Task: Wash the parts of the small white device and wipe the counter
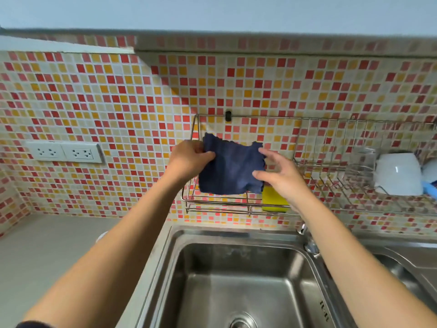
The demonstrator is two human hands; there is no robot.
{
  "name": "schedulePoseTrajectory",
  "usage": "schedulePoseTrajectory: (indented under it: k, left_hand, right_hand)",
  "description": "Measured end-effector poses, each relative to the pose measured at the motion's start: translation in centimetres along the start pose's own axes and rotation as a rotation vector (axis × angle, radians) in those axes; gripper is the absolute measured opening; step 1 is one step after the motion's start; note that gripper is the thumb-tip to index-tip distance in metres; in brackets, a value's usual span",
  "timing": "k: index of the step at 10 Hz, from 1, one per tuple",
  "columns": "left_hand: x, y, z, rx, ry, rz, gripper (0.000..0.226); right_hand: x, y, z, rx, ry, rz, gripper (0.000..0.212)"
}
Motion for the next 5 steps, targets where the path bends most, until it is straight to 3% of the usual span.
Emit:
schedulePoseTrajectory:
  k: [1, 2, 3, 4, 5]
  left_hand:
    - [0.7, 3.2, 2.9, -0.060, 0.053, 0.434, 0.019]
    - [0.2, 5.5, 3.7, -0.058, 0.089, 0.622, 0.021]
    - [-1.4, 7.7, 4.0, -0.044, 0.068, 0.738, 0.023]
    - [-1.7, 8.3, 3.8, -0.007, 0.102, 0.786, 0.021]
    - [-1.1, 7.2, 4.0, 0.053, 0.117, 0.710, 0.018]
  right_hand:
    - [2.3, 1.1, 2.1, -0.064, 0.091, -0.267, 0.063]
    - [3.9, 2.2, 2.1, -0.175, 0.126, -0.457, 0.061]
    - [4.6, 4.0, 1.8, -0.372, 0.053, -0.816, 0.047]
    - [3.8, 3.7, 2.3, -0.359, -0.029, -0.980, 0.049]
    - [1.6, 1.7, 3.2, -0.203, -0.092, -0.939, 0.046]
Point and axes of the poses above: each hand's wrist, its own z-axis towards the middle knuckle, its own y-axis out of the palm, x = y × z, the point moved 7 cm from there along z, towards the middle knuckle, and after that the axes turned 12 degrees about -y, right-handed, at the moved point
